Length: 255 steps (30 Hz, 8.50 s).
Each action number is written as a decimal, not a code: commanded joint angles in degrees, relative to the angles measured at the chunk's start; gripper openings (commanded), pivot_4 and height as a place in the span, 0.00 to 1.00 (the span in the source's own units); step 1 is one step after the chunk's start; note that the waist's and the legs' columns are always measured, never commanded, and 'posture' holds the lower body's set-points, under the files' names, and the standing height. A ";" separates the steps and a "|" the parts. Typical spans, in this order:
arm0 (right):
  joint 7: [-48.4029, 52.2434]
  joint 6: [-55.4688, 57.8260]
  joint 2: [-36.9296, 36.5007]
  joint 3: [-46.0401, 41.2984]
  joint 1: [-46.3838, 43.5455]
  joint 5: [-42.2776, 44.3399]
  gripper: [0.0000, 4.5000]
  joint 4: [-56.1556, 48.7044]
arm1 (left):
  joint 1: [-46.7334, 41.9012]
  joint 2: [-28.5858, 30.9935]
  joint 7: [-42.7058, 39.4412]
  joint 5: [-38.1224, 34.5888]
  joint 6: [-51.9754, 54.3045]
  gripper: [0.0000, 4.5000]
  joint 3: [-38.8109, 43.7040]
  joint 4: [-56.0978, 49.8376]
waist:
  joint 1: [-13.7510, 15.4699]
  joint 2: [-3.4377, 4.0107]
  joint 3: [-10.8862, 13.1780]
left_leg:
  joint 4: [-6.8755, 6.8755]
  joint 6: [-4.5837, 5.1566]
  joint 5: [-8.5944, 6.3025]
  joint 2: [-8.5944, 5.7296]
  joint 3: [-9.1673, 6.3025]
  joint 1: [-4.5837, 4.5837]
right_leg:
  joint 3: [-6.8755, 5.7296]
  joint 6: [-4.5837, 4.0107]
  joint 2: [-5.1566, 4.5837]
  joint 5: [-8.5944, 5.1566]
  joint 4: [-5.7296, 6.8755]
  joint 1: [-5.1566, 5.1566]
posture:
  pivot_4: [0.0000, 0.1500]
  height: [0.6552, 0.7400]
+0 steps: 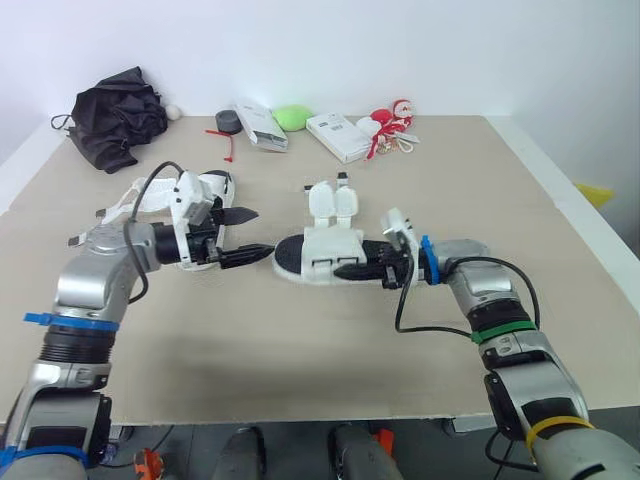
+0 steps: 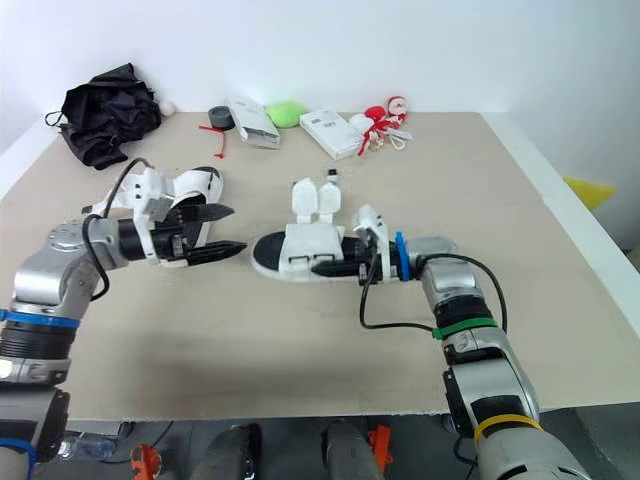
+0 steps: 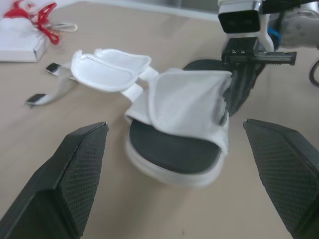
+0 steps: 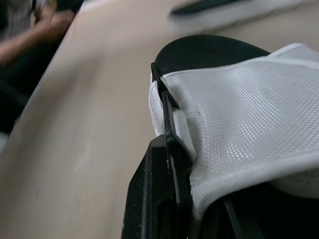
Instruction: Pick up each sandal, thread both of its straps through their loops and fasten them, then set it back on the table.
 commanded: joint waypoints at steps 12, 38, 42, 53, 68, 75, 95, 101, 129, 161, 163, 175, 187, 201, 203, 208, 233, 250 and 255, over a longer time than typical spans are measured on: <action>3.75 -2.24 0.12 -0.58 -3.56 -1.54 0.00 5.90 | 0.28 -3.94 -0.63 4.17 -6.69 1.00 -2.39 2.86 | 0.16 -0.01 0.00 | -0.01 -0.08 0.05 0.11 0.04 0.02 | 0.01 -0.09 0.09 0.06 0.04 -0.01 | 1.00 1.00; 1.29 1.63 0.92 -1.51 -0.17 0.32 0.00 -1.24 | 0.32 -6.79 -6.21 6.24 -8.55 0.09 -5.73 7.15 | 0.24 -0.01 -0.01 | -0.03 -0.08 0.04 0.09 0.00 0.00 | -0.01 -0.09 0.08 0.05 0.04 -0.02 | 1.00 1.00; 1.33 1.58 0.73 -1.38 -0.20 0.20 0.00 -0.81 | -3.70 -9.10 -5.22 9.34 -12.29 0.02 -7.12 13.07 | 0.26 -0.01 0.00 | 0.01 -0.08 0.05 0.08 0.00 0.00 | -0.02 -0.08 0.09 0.05 0.05 -0.01 | 1.00 1.00; 1.64 3.66 0.29 -1.49 1.34 1.09 0.00 -4.15 | -7.89 -10.29 -5.66 19.28 -21.20 0.02 -13.62 23.90 | 0.28 -0.02 -0.01 | 0.00 -0.07 0.04 0.06 -0.02 -0.03 | -0.01 -0.09 0.08 0.05 0.05 0.00 | 1.00 1.00; 0.22 9.18 -0.73 -3.65 5.53 4.84 0.00 -12.62 | -5.76 -11.45 -1.14 19.76 -22.21 0.02 -12.58 24.08 | 0.46 -0.03 -0.03 | 0.05 -0.07 0.04 0.03 -0.07 -0.02 | -0.05 -0.04 0.06 0.03 0.06 0.05 | 1.00 1.00; -1.13 9.62 -1.34 -3.75 7.11 4.10 0.00 -13.66 | -2.47 -11.37 -2.70 19.62 -20.58 0.02 -13.56 20.33 | 1.26 -0.04 -0.04 | 0.05 -0.08 0.03 0.00 -0.09 -0.01 | -0.06 -0.03 0.03 0.02 0.06 0.05 | 1.00 1.00; -3.59 10.34 -0.56 -4.05 7.18 4.31 0.00 -14.56 | -1.48 -13.97 -0.63 27.10 -29.88 0.02 -18.92 36.69 | 1.63 0.03 -0.62 | 0.26 -0.04 0.06 0.01 -0.06 0.48 | -0.03 -0.10 0.05 0.06 0.07 0.56 | 1.00 1.00; -3.59 10.56 -1.25 -4.07 7.94 4.17 0.00 -14.87 | -1.70 -14.78 -2.56 26.11 -30.71 0.02 -18.68 37.36 | 1.66 0.02 -1.30 | 0.27 -0.04 0.06 0.00 -0.06 0.47 | -0.02 -0.17 0.04 -0.03 0.07 0.56 | 1.00 1.00; -5.01 13.12 -0.81 -4.53 9.67 5.64 0.00 -18.37 | -4.85 -22.18 -10.76 28.41 -32.13 0.02 -20.16 44.37 | 2.74 0.24 -1.91 | 0.30 -0.06 -0.04 -0.35 -0.33 0.99 | -0.05 -0.32 -0.21 -0.58 -0.03 1.16 | 1.00 1.00; -4.00 17.54 -4.03 -5.55 9.40 6.95 0.36 -19.33 | -1.83 -20.95 -8.80 30.55 -45.61 0.00 -19.76 53.06 | 2.77 0.46 -2.76 | -0.06 -0.18 -0.50 -0.39 -0.57 1.37 | -0.21 -0.51 -0.17 -1.29 -0.06 1.80 | 1.00 1.00; -2.65 19.23 -5.69 -6.15 10.16 8.58 0.55 -20.80 | -2.00 -20.77 -8.60 30.62 -45.61 0.00 -19.69 53.29 | 2.82 0.47 -2.77 | -0.08 -0.20 -0.51 -0.42 -0.63 1.38 | -0.22 -0.52 -0.17 -1.36 -0.06 1.83 | 1.00 1.00; -4.48 25.44 -13.68 -13.01 1.97 12.78 1.00 -11.45 | -2.12 -20.07 -8.74 32.05 -47.10 0.00 -20.84 52.96 | 2.82 0.62 -2.87 | -0.23 -0.27 -0.61 -0.68 -0.60 1.46 | -0.35 -0.50 -0.60 -1.67 -0.13 1.91 | 1.00 1.00; -11.70 24.34 -4.98 -8.76 -18.96 2.45 1.00 22.33 | -2.99 -20.13 -8.04 32.76 -46.47 0.00 -21.24 52.96 | 2.80 0.82 -3.02 | -0.36 -0.19 -0.68 -0.79 -0.74 1.69 | -0.44 -0.51 -0.67 -1.88 -0.13 1.93 | 1.00 1.00; -17.79 17.80 4.37 -15.50 -24.34 1.69 1.00 33.32 | -1.58 -20.05 -7.72 32.11 -46.04 0.00 -20.85 51.27 | 2.69 0.86 -3.04 | -0.36 -0.19 -0.68 -0.83 -0.82 1.69 | -0.48 -0.48 -0.71 -1.90 -0.13 2.00 | 1.00 1.00; -20.37 17.06 5.10 -18.44 -25.19 3.11 1.00 34.23 | -1.36 -19.94 -7.67 31.98 -45.93 0.00 -20.75 50.91 | 2.69 0.86 -3.04 | -0.36 -0.19 -0.68 -0.83 -0.83 1.69 | -0.49 -0.48 -0.71 -1.89 -0.13 2.02 | 1.00 1.00; -26.02 14.80 7.22 -24.99 -27.05 5.60 1.00 35.66 | -0.40 -19.24 -7.59 31.62 -45.43 0.00 -20.48 49.51 | 2.63 0.85 -3.04 | -0.41 -0.19 -0.68 -0.82 -0.84 1.67 | -0.49 -0.47 -0.71 -1.90 -0.13 2.05 | 1.00 1.00; -16.96 7.54 7.53 -22.82 -23.96 1.11 0.04 31.83 | 0.58 -19.32 -6.81 31.29 -44.38 0.00 -20.46 48.28 | 1.98 0.85 -3.04 | -0.47 -0.18 -0.71 -0.83 -0.99 1.67 | -0.55 -0.50 -0.71 -1.99 -0.13 2.03 | 1.00 1.00; 0.29 10.57 1.97 -15.44 -6.52 7.57 0.04 -4.34 | -0.26 -20.72 -6.48 31.77 -44.46 0.00 -20.82 49.62 | 2.16 0.85 -2.99 | -0.49 -0.20 -0.72 -1.10 -1.22 1.59 | -0.62 -0.31 -1.00 -2.19 -0.17 2.07 | 1.00 1.00; 4.79 9.80 -2.59 -4.36 7.88 3.92 0.04 -24.15 | -0.62 -20.87 -6.48 31.93 -44.55 0.00 -20.73 50.06 | 2.91 0.73 -3.14 | -0.47 -0.22 -0.80 -1.27 -1.49 1.37 | -0.57 -0.18 -0.96 -2.44 -0.21 2.09 | 1.00 1.00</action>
